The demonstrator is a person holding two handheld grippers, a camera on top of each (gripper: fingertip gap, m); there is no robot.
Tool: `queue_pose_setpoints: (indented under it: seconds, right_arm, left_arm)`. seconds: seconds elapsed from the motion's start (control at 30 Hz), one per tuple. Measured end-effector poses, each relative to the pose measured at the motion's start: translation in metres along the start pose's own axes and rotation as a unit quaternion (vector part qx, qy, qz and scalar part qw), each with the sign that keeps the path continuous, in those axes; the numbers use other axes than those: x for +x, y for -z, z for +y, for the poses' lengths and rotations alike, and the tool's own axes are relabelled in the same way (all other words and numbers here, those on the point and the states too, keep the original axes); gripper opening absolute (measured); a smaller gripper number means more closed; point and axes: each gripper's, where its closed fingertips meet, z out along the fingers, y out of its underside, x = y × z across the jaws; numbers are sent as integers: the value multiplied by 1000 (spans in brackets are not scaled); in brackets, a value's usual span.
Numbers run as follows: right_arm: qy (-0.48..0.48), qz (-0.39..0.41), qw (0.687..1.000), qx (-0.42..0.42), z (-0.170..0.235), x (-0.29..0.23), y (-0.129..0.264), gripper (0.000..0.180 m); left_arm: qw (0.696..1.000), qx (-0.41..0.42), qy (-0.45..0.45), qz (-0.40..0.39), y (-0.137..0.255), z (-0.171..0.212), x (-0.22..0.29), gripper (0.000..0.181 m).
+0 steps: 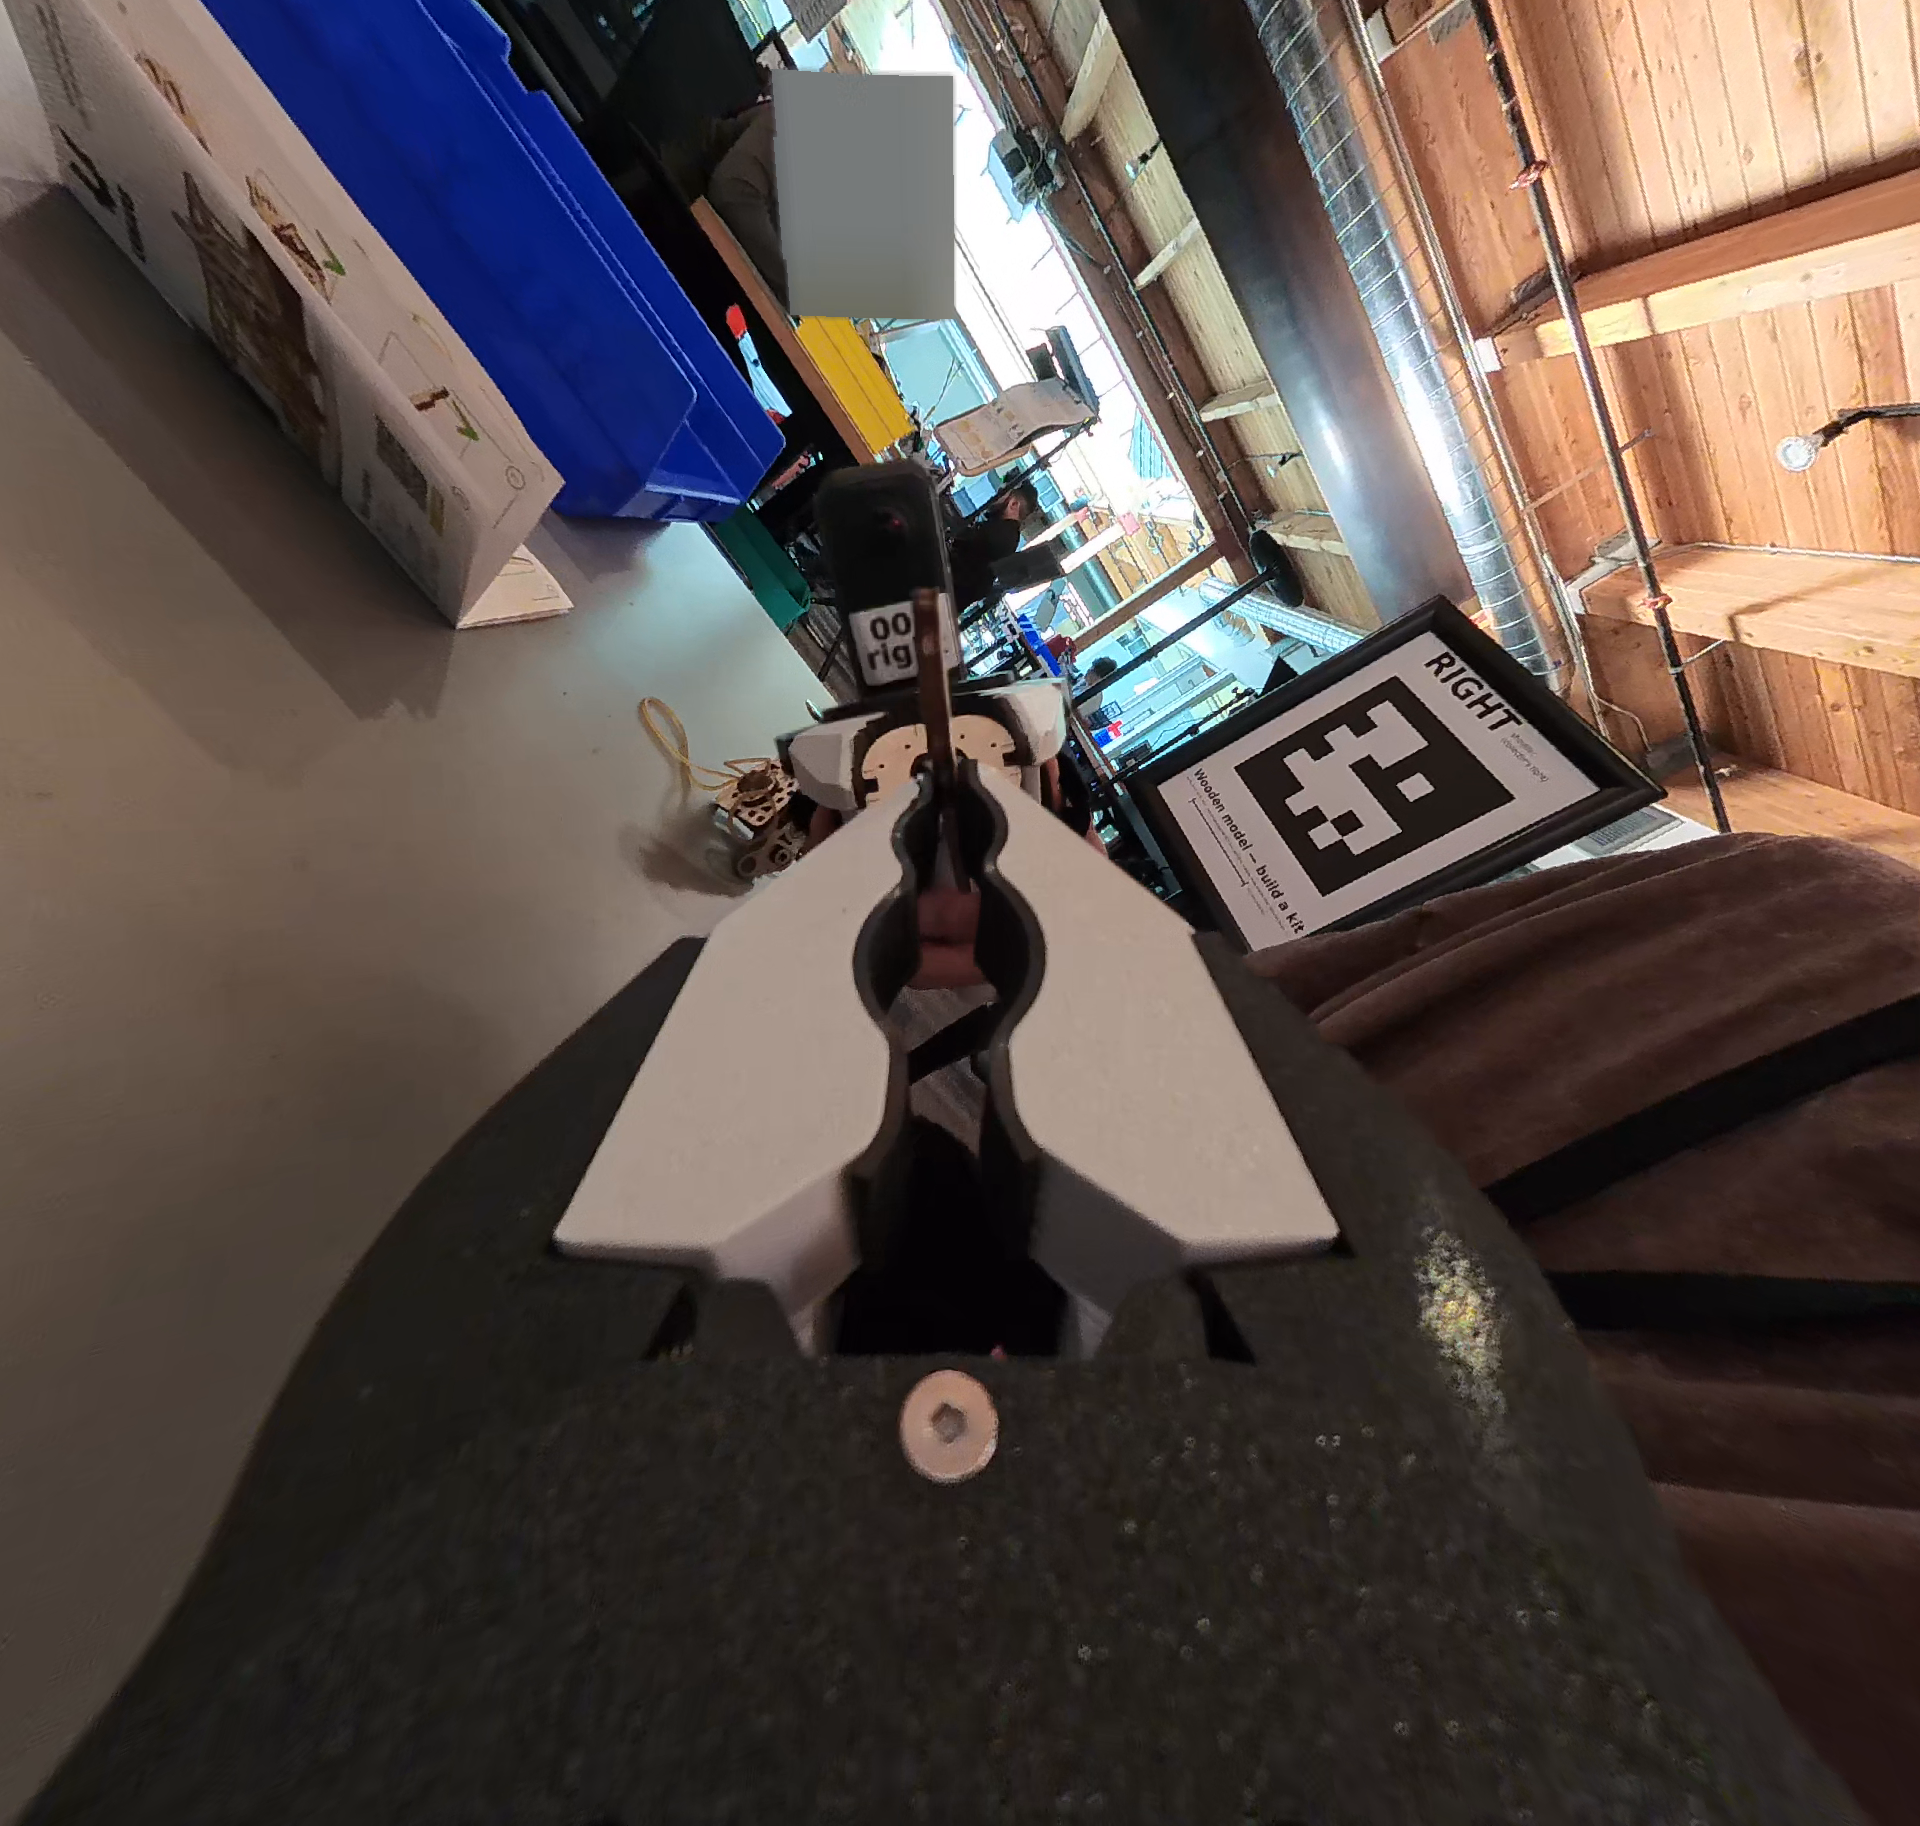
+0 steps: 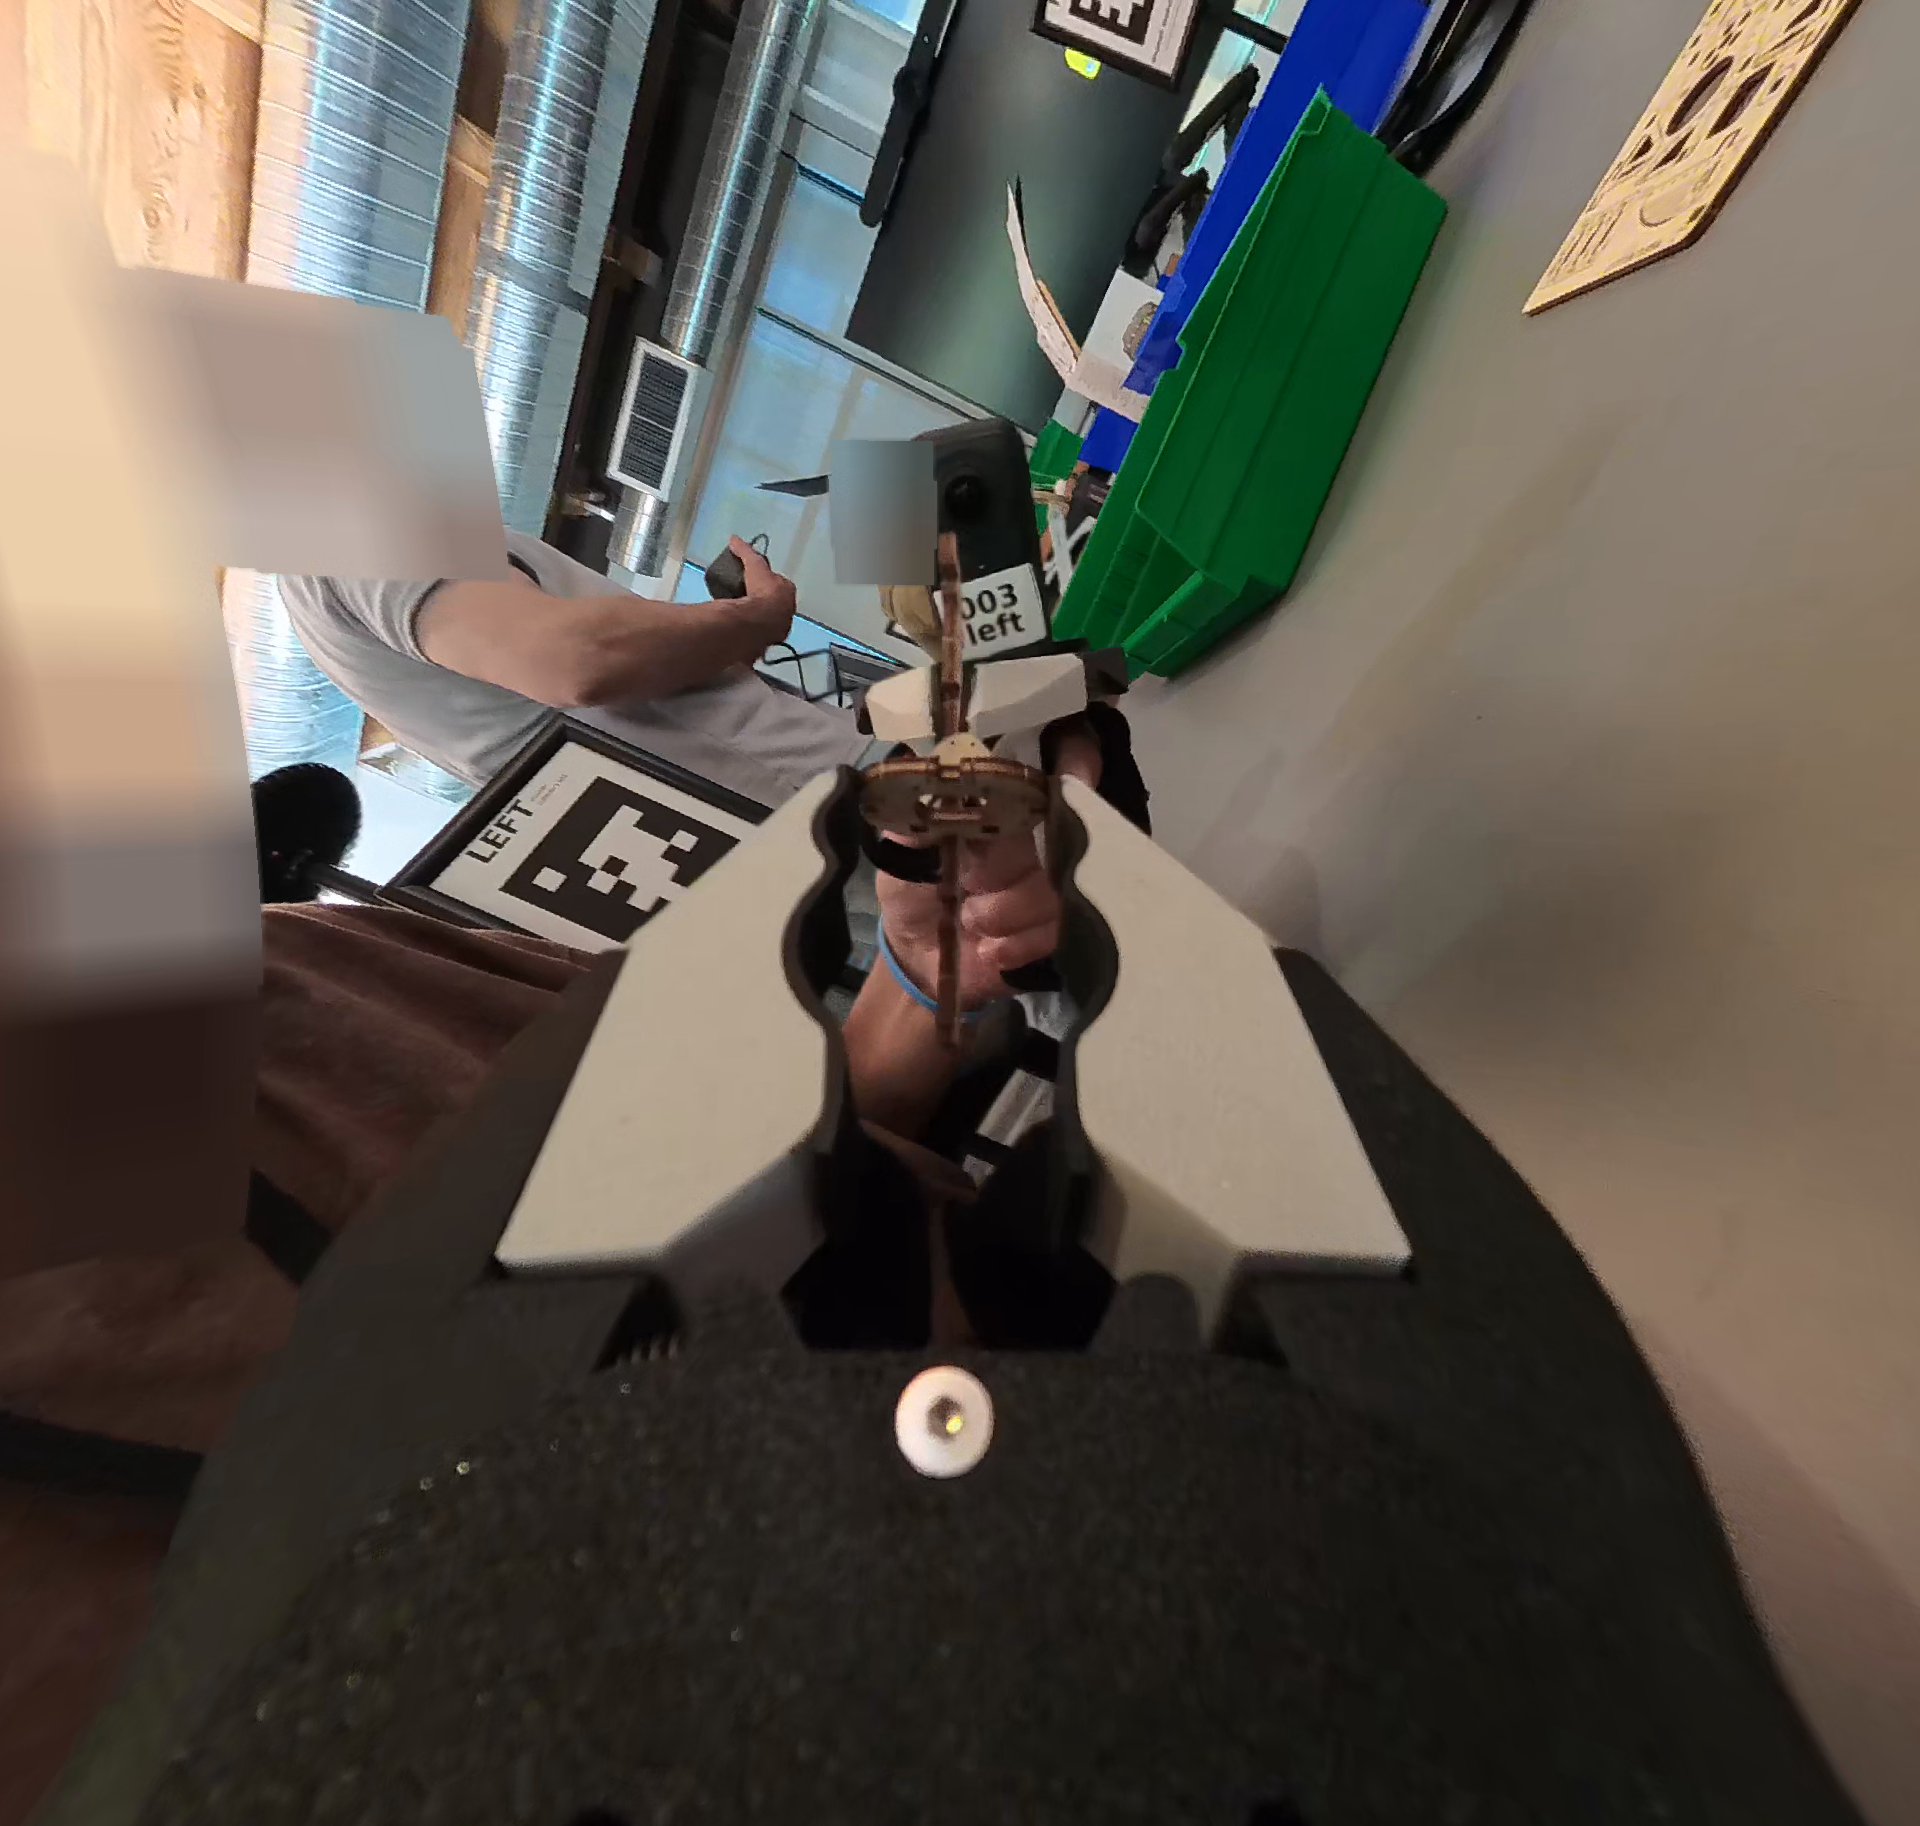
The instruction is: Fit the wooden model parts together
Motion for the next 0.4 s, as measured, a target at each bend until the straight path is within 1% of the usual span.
queue_pose_setpoints:
  seconds: [0.17,0.3,0.4]
  right_arm:
    - [-11,-9,1000,23,0,2,-2,35]
    - [5,3,1000,15,5,3,-7,35]
    - [-11,-10,999,32,3,2,-6,35]
  left_arm:
    - [1000,11,-1,-8,1,-3,-2,1]
    - [1000,22,-7,-17,2,-6,-3,1]
    - [1000,26,-6,-17,3,-7,-3,1]
